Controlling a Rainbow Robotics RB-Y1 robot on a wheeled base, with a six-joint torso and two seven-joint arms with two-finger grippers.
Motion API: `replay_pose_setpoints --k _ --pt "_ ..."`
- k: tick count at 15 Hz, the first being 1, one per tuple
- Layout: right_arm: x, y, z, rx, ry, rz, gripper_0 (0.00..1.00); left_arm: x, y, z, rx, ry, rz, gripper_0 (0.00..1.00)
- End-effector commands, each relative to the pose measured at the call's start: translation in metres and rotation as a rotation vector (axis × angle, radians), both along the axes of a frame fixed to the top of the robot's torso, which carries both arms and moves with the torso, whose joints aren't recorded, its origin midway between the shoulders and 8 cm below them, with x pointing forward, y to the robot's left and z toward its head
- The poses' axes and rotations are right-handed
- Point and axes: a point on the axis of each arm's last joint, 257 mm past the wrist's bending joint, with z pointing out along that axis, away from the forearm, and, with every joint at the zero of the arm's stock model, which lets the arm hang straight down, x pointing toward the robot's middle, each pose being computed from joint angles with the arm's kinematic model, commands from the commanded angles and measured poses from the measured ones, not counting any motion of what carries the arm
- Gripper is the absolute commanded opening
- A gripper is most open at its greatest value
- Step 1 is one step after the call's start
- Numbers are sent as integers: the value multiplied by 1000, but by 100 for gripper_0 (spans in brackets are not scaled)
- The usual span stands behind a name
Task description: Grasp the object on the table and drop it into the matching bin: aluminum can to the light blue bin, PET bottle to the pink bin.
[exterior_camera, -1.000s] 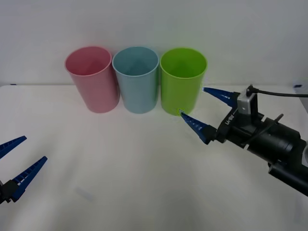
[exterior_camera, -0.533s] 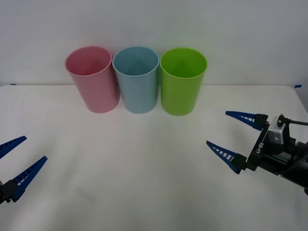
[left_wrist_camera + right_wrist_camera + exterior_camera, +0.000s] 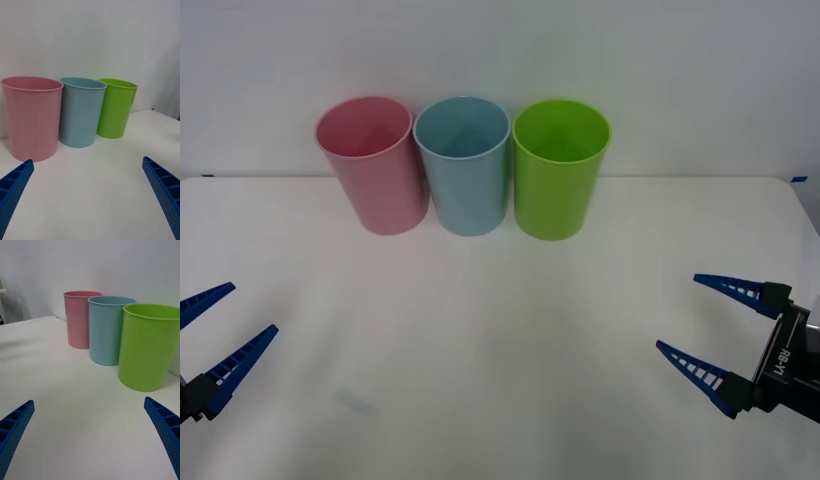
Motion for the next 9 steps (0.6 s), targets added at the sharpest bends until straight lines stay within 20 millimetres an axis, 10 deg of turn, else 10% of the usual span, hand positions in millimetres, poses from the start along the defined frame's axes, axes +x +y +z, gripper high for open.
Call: replay_pose_setpoints --k 1,9 --pt "-9 -17 -6 -1 16 -44 100 0 0 0 0 0 0 100" --pt "-21 -29 -14 12 43 -74 100 0 0 0 0 0 0 100"
